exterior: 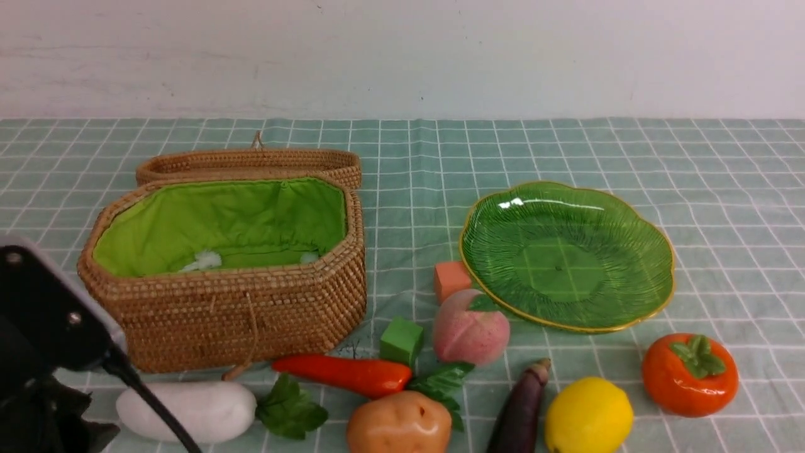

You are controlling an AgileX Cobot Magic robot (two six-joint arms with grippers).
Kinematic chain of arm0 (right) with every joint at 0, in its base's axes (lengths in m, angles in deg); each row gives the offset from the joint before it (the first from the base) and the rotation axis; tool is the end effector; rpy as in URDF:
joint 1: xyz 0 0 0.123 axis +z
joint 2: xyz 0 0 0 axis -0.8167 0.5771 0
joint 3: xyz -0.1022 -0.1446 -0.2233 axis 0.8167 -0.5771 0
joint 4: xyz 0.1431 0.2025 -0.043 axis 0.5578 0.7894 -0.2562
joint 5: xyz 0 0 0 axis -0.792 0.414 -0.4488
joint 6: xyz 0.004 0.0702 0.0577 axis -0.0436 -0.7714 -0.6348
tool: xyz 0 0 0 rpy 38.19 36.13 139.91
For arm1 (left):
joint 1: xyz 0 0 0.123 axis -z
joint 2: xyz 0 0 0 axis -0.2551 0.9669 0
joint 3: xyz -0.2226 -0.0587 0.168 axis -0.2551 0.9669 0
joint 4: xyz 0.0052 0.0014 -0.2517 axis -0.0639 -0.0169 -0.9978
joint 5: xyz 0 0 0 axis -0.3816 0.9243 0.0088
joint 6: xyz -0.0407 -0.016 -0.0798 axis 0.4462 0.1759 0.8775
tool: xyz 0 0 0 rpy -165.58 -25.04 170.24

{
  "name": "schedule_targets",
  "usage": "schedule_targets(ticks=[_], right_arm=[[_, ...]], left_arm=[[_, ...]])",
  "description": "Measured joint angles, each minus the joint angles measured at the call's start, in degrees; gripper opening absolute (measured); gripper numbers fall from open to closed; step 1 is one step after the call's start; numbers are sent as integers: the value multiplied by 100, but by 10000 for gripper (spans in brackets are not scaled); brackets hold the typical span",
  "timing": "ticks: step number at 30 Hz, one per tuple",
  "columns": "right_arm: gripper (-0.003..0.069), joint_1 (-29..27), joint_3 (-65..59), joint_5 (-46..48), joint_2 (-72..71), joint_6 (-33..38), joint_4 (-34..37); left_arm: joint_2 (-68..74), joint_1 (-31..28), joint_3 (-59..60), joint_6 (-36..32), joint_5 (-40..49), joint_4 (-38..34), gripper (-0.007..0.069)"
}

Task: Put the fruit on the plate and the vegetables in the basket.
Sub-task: Take a daikon with your left arm and place it on the basket on the left.

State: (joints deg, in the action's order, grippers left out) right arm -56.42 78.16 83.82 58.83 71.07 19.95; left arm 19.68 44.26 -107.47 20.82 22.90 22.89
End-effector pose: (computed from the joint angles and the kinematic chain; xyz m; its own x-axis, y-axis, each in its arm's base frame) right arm 0.0521 -0.0061 0.1735 -0.2992 -0.0343 -0.9536 0.0641 0.9964 -0.0560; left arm 0.1354 -0.0561 0.2833 -0.5353 0.6628 -0.5236 0.5820 0.7387 0.3400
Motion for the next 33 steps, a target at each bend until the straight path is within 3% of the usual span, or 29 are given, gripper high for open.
schedule_targets(ticks=[2,6,8,13,17,28,33], right_arm=[[241,0,0,0,0,0,0],[241,0,0,0,0,0,0],[241,0,0,0,0,0,0],[241,0,0,0,0,0,0],[241,0,0,0,0,0,0],[241,0,0,0,0,0,0],[241,0,0,0,0,0,0]], left_arm=[[153,55,0,-735,-200,50,266],[304,55,139,-1225,-897,129,354],[515,55,386,-1645,-1485,215,487],[1006,55,678,-2036,-1845,386,646],[1374,55,730,-2105,-2196,517,663],[2167,48,730,-2111,-2528,818,586],[2364,-335,730,-2111,-2708,790,584]])
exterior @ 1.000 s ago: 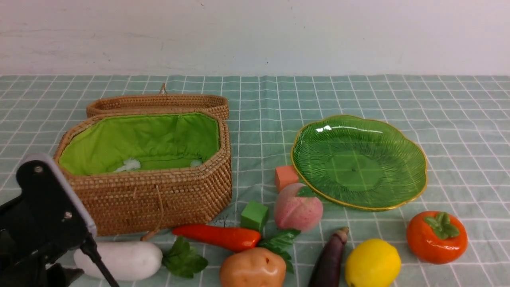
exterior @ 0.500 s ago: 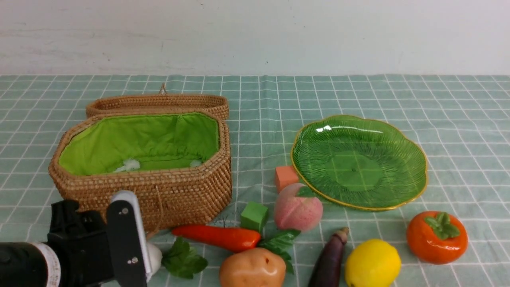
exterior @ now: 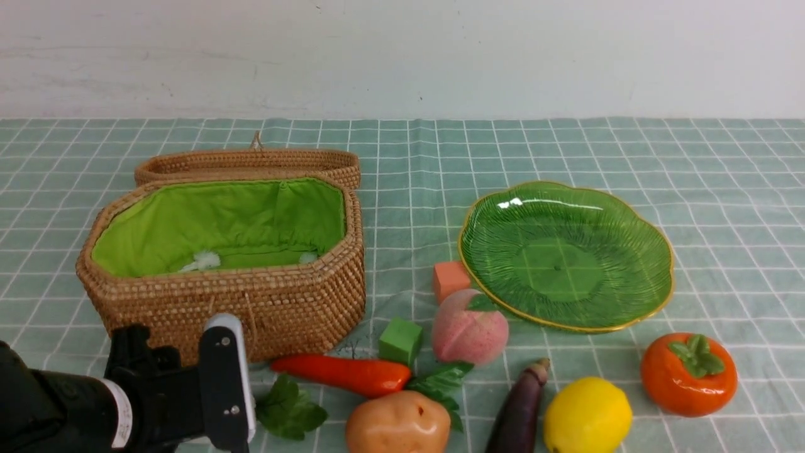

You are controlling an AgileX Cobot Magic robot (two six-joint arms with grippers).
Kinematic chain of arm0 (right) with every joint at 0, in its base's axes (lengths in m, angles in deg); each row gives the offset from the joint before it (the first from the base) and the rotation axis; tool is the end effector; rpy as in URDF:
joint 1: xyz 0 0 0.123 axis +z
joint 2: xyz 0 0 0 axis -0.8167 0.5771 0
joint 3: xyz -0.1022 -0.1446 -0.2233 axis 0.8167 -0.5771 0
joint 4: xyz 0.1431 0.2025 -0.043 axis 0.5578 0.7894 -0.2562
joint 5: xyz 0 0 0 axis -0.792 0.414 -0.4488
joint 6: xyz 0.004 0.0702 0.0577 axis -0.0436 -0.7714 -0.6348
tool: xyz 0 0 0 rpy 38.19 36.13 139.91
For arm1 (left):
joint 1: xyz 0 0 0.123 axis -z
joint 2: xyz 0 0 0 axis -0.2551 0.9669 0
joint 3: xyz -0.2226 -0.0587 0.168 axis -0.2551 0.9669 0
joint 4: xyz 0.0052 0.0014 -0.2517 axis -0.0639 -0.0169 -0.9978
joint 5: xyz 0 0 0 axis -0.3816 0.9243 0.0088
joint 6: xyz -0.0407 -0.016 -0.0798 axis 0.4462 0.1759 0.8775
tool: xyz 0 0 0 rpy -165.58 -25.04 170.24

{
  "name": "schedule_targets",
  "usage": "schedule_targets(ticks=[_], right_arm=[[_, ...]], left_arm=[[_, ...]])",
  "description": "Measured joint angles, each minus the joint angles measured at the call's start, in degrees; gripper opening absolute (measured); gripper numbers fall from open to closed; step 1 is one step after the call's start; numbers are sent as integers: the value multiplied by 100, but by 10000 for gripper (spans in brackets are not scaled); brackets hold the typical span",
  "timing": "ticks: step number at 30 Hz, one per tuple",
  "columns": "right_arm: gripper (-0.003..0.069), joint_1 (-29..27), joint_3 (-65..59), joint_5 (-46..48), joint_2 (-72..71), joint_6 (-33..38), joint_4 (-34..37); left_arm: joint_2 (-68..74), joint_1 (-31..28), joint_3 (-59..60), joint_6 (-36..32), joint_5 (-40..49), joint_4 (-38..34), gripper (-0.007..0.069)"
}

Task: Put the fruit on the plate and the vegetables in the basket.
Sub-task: Take a daikon with your left arm and place it on the basket on the left.

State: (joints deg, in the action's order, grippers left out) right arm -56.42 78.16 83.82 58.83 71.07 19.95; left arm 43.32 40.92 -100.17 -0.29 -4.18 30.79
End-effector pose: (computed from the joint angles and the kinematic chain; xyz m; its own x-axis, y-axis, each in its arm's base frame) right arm 0.0521 -0.0061 0.1735 -0.2992 -0.0343 -0.9536 0.0641 0.9964 -0.0560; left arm 0.1956 -0.0818 0.1952 -0.1817 0.9484 -0.2598 0.8106 0.2940 0.5065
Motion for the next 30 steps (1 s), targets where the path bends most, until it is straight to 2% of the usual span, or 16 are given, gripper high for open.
schedule_targets(ticks=[3,16,25,30], right_arm=[[241,0,0,0,0,0,0],[241,0,0,0,0,0,0],[241,0,0,0,0,0,0],[241,0,0,0,0,0,0]], left_arm=[[7,-249,0,-25,-142,0,584],[814,-273,-22,-233,-822,164,584],[1060,-284,-27,-233,-832,177,583],[986,-284,-27,-233,-775,164,531]])
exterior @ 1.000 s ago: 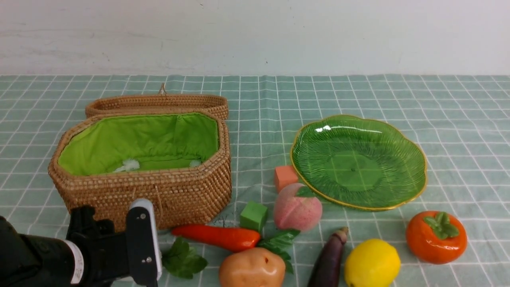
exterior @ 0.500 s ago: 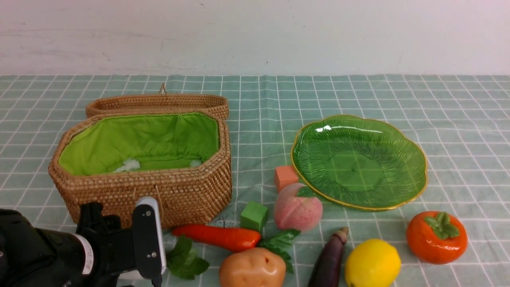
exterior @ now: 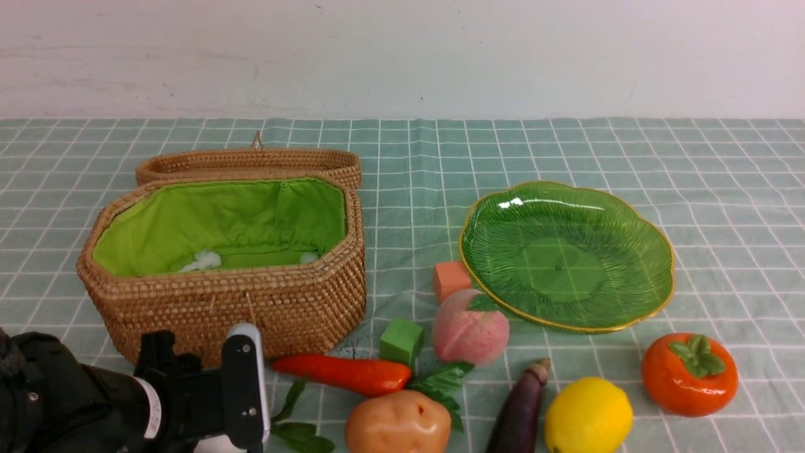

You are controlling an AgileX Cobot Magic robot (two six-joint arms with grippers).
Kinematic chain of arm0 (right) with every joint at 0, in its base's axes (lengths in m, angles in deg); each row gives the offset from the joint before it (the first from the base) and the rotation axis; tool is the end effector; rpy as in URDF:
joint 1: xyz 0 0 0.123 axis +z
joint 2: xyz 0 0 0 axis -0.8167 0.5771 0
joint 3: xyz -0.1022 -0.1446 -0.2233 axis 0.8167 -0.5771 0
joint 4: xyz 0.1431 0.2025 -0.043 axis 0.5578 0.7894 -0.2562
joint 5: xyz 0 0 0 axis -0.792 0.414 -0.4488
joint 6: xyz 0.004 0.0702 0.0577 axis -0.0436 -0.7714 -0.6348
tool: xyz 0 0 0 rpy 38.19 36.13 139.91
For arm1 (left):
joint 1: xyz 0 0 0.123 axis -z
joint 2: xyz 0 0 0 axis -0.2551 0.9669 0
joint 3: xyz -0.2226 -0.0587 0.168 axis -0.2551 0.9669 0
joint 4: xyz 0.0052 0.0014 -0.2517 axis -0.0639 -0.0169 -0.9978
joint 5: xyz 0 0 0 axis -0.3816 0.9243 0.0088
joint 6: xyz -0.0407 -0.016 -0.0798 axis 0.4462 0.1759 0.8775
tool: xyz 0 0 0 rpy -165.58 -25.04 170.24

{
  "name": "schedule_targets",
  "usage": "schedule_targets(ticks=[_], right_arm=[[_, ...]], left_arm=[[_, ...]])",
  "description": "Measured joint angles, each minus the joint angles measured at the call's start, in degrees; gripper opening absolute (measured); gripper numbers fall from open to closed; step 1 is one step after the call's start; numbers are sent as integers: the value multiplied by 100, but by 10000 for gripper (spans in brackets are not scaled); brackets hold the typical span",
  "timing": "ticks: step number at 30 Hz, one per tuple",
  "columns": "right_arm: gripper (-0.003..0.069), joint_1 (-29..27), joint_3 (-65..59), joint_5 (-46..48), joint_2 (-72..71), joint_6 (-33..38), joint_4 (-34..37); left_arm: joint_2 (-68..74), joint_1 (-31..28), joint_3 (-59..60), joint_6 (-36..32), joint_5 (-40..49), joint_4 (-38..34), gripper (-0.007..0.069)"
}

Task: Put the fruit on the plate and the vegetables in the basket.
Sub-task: Take a daikon with your left arm and place it on the basket on the left.

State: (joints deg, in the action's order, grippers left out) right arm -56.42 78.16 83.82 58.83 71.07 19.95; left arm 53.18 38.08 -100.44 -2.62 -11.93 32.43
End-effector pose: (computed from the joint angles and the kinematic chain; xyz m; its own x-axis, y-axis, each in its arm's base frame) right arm 0.0521 -0.0061 0.1735 -0.2992 -0.0343 -0.9536 0.0641 0.9964 -0.0560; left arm 0.2170 -0.0840 0.1640 -0.1493 0.9622 -0.2278 0.8428 0.2443 0.4795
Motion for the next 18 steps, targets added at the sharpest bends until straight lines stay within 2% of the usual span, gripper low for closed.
schedule_targets(ticks=[7,12,18], right_arm=[[241,0,0,0,0,0,0],[241,0,0,0,0,0,0],[241,0,0,0,0,0,0]], left_arm=[[-606,0,0,0,514,-533,531],[-1545,0,0,0,1414,-1643,531],[-2333,0,-192,177,2292,-2178,531]])
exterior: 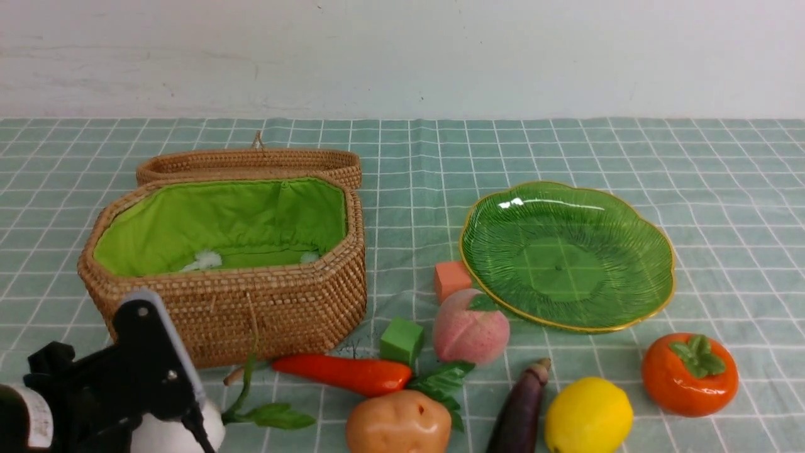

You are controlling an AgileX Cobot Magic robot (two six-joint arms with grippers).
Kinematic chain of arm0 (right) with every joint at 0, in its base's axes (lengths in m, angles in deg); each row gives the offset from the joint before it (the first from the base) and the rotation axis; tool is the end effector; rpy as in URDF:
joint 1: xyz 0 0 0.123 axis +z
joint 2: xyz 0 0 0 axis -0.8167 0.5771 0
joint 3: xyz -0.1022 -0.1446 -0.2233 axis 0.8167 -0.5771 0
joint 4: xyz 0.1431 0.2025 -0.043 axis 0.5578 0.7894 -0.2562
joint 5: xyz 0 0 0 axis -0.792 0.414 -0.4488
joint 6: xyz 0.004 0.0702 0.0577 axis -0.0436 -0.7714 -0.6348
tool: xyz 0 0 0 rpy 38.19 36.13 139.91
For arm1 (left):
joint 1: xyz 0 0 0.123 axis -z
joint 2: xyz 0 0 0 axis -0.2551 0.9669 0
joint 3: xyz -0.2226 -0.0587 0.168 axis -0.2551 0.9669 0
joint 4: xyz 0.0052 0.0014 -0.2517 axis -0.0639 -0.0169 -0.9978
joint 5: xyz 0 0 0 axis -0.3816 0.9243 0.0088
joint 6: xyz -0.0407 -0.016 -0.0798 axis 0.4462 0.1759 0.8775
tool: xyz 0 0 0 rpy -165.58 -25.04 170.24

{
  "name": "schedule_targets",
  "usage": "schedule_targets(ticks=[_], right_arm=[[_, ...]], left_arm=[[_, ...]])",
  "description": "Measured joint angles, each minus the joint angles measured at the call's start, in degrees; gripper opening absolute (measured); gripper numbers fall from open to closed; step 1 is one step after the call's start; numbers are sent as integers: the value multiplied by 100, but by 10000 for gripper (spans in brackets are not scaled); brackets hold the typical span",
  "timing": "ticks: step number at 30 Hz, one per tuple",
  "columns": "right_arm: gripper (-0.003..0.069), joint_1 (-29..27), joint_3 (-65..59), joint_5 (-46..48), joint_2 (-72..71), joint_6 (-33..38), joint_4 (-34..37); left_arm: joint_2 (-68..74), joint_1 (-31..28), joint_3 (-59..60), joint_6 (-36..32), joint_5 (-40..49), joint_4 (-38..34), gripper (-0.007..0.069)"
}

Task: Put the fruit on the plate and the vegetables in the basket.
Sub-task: Take a daikon with your left arm and place it on the basket on the left.

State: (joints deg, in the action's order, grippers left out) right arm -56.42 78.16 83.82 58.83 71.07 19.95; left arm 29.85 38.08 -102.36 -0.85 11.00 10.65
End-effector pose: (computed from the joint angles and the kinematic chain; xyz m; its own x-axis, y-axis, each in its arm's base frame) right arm 0.0521 -0.0061 0.1735 -0.2992 -0.0343 -0.9536 0.0641 0.9964 -0.0560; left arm 0.1618 -0.0665 0.2363 -0.4481 0.7756 -0.4446 0.7342 0.6030 0.3120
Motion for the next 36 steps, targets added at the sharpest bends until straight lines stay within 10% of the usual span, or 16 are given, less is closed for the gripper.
schedule_targets(ticks=[12,23,36], right_arm=[[241,0,0,0,0,0,0],[241,0,0,0,0,0,0],[241,0,0,0,0,0,0]], left_arm=[[884,0,-2949,555,1897,528,531],[2751,-6,-4074,573,787,2784,531],[3765,-6,-4074,1167,-253,2951,531]])
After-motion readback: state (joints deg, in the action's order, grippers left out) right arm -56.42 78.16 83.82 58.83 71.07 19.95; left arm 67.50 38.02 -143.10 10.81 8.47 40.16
